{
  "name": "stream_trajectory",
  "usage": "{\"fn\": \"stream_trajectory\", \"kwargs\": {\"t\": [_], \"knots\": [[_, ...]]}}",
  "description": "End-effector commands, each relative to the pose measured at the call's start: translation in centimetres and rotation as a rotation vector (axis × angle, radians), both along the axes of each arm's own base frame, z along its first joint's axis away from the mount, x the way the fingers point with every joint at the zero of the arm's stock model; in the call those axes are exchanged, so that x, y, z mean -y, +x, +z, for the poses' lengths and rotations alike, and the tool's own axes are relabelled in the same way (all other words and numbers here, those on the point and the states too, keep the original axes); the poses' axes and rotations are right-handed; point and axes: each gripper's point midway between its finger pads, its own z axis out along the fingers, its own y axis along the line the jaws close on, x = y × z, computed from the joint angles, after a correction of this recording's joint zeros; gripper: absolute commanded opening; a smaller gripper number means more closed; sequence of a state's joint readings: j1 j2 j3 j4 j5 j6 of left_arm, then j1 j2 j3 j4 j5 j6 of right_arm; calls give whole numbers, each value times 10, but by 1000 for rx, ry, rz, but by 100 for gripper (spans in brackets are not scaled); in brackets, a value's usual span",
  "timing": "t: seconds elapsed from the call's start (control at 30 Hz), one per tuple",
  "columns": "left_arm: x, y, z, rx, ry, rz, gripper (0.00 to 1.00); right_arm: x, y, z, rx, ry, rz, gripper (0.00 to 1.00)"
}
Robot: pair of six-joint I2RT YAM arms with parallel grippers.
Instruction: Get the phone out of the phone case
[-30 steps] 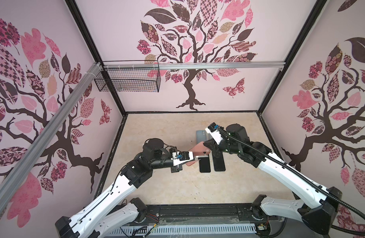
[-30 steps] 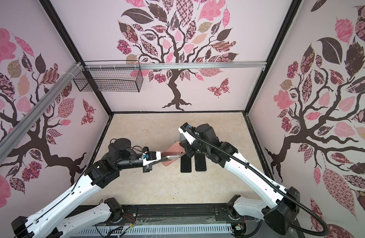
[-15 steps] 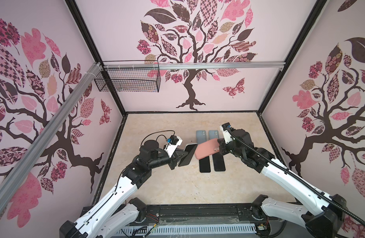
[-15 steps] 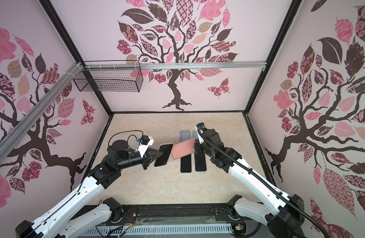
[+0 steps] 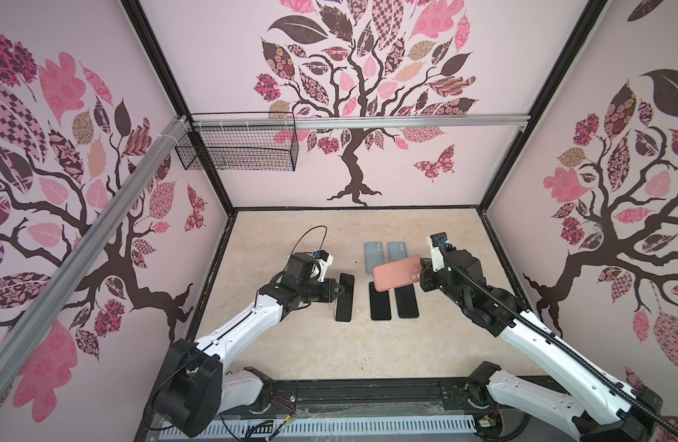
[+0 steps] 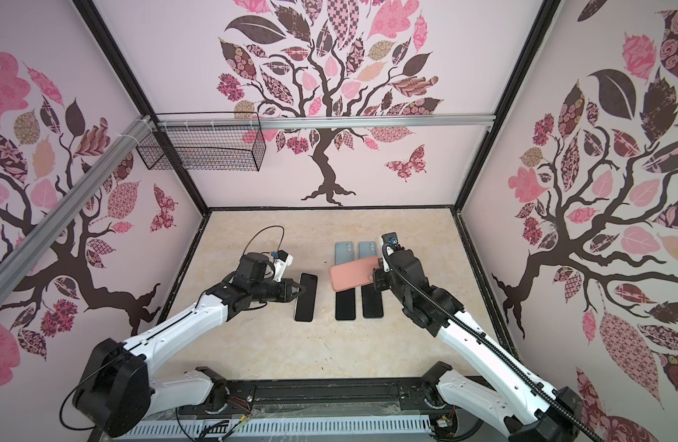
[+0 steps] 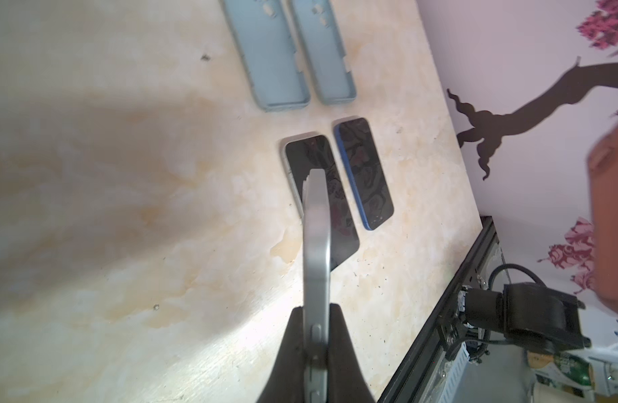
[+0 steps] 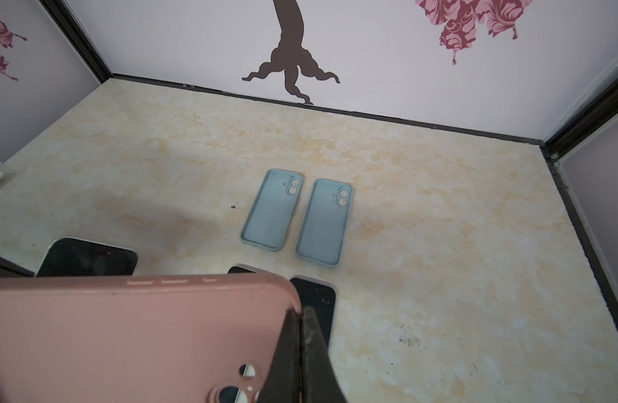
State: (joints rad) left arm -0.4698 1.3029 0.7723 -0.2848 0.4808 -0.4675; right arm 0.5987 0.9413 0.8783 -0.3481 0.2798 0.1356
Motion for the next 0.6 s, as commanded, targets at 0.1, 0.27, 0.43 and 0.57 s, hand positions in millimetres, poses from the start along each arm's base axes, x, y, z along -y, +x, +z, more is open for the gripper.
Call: {"fn": "stream_trajectory", "kwargs": {"t": [0.1, 0.27, 0.43, 0.57], "knots": [[15, 17, 14, -78, -76, 30, 0, 2, -5, -10, -30, 3, 6, 0], [18, 25, 3, -115, -68, 46, 0, 10, 3, -32, -107, -85, -66, 0], [22, 35, -4, -125, -80, 71, 0, 10, 8, -42, -81, -220, -136, 0], [25, 43, -8, -124, -78, 79, 0, -5, 11, -41, -43, -354, -192, 0]]}}
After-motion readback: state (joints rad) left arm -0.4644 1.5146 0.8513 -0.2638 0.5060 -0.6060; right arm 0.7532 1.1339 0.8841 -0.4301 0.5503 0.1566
